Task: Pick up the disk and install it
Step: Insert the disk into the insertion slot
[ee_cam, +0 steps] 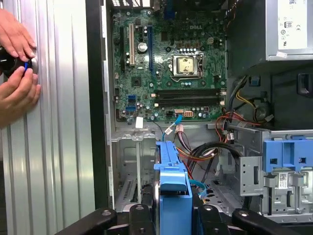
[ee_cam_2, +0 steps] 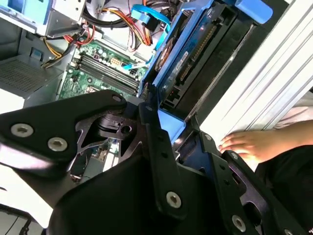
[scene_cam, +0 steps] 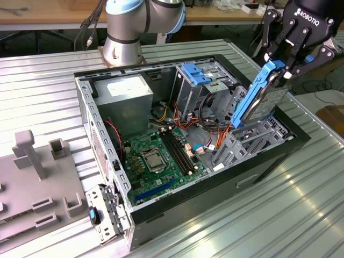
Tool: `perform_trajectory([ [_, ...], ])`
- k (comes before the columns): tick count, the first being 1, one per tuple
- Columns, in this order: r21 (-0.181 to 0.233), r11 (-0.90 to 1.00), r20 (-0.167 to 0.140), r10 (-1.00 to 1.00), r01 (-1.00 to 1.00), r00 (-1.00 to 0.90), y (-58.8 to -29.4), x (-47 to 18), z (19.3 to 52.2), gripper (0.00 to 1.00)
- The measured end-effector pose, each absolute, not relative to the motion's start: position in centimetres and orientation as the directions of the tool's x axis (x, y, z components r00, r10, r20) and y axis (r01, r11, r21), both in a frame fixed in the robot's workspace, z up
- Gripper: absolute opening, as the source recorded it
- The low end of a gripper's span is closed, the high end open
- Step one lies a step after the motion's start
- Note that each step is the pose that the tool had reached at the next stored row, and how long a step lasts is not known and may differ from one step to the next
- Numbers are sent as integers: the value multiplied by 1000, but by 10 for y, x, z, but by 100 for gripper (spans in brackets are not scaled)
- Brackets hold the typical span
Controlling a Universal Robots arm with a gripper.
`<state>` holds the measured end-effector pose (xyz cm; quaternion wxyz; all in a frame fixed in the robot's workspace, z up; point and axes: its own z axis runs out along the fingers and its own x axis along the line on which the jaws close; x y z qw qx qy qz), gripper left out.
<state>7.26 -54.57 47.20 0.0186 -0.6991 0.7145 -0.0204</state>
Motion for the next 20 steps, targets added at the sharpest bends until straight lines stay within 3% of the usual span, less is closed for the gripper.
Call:
perform_trajectory([
  [6,-55,33,2,-999,-998,-33,-560,74,455,37],
  [20,-55,16,7,-1000,-998,-17,-563,74,453,37],
])
